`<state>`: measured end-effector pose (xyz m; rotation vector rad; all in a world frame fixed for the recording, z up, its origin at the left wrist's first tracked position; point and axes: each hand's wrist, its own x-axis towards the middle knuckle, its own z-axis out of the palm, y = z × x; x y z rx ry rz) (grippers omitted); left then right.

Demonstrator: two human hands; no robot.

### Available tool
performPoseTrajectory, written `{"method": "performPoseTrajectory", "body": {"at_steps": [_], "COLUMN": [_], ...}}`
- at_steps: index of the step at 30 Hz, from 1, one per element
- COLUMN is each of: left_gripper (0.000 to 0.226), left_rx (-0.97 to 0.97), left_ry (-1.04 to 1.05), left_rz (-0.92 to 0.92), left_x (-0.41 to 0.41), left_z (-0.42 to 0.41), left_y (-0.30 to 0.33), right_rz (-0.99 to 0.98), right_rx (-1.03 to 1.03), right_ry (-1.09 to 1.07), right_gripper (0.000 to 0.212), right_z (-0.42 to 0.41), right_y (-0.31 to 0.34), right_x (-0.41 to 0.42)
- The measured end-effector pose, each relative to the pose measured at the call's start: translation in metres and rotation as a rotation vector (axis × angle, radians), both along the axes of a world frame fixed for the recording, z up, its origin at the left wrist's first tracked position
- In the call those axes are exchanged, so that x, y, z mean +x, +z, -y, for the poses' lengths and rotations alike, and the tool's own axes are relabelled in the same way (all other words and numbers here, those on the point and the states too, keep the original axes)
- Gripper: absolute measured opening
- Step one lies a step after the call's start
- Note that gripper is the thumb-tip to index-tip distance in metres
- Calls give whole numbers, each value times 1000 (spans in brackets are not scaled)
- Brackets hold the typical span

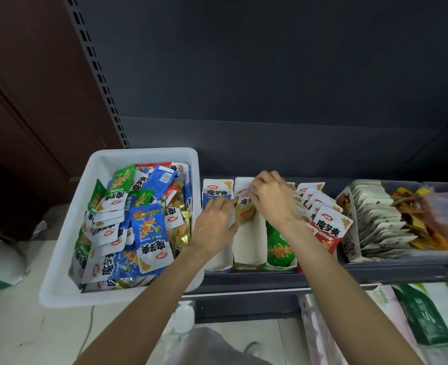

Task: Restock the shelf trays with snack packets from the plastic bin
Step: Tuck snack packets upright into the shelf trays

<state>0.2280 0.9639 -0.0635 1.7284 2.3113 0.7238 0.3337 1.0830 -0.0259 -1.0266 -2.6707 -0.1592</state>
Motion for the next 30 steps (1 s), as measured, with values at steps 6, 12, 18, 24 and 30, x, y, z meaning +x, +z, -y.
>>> {"method": "performPoseTrajectory", "body": {"at_steps": [6,12,18,24,30], "left_gripper": [41,30,45,56,49], "left_rx": [163,412,45,-184,-62], "left_ry": [130,331,420,380,407], "left_rz": [199,180,-117,-14,-1], "left_x": [-8,-43,-111,-127,-132], "left_z": [20,77,142,155,156], "left_y": [12,21,-19,-23,-22], "right_rz": [-438,-549,-45,231,52], "right_rx": [-63,-387,-601,-648,-649], "right_ry": [-86,135,358,158,77], "right_gripper": [26,24,42,80,80], "right_z": [19,95,136,144,152], "right_y": [12,24,-10,-42,-42], "right_x": [11,-13,-85,-136,-133]}}
